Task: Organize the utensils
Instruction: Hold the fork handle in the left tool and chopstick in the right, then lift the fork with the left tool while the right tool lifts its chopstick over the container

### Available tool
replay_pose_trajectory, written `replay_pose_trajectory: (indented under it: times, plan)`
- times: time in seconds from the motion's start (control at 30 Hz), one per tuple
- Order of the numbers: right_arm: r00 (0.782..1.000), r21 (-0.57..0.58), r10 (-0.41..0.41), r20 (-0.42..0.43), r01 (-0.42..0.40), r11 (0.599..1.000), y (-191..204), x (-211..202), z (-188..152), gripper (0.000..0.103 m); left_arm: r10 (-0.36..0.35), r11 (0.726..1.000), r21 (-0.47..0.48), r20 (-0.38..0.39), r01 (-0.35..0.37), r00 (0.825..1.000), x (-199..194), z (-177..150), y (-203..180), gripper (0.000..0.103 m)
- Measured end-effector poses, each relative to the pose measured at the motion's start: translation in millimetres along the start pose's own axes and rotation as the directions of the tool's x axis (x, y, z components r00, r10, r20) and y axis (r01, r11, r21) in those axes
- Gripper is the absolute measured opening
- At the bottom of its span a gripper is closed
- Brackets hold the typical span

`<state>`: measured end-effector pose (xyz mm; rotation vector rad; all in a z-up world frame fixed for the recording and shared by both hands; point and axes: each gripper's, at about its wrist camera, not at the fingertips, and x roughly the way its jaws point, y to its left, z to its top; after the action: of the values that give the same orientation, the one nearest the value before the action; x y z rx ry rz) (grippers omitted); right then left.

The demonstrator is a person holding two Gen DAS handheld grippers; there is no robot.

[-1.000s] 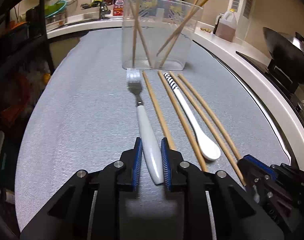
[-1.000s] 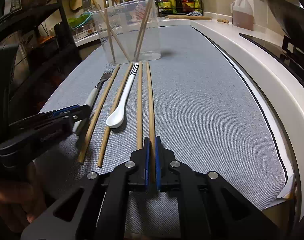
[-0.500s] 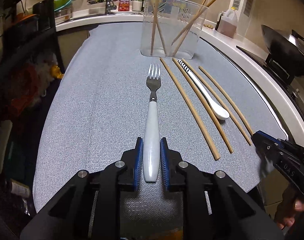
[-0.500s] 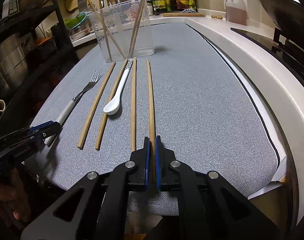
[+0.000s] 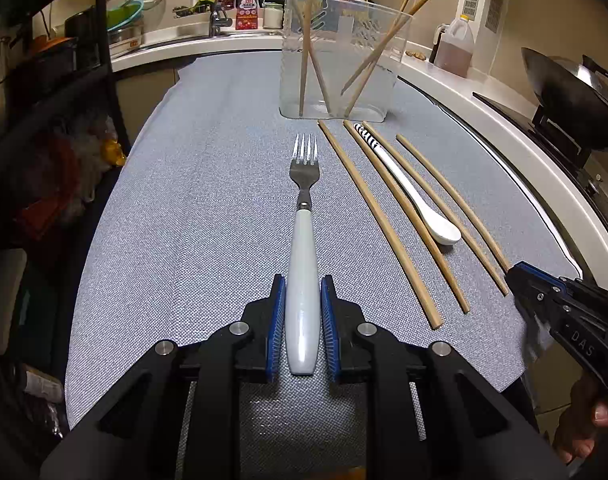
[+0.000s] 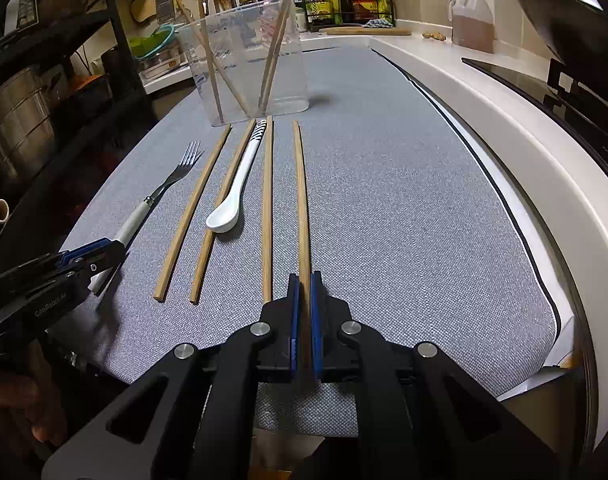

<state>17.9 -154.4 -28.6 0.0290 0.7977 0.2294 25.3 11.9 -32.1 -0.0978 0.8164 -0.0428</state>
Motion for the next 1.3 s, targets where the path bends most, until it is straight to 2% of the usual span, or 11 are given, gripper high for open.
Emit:
replay_pose_trajectory:
  times: [1.07,1.3]
  plan:
    - [1.000,-0.023,-0.026,-0.002,0.026,0.999,4.6,-0.7,2.3,0.005,0.000,1.000,0.010,0.002,0.000,1.000,-1.2,1.2,1.2,0.018]
    - [0.999,-0.033,-0.028,0.040,0.030,0.999,6.1,-25.5,10.4,0.005,0.001,0.999,0.044,0.064,-0.004,0.998,-21.5,3.3,-2.1,0.018]
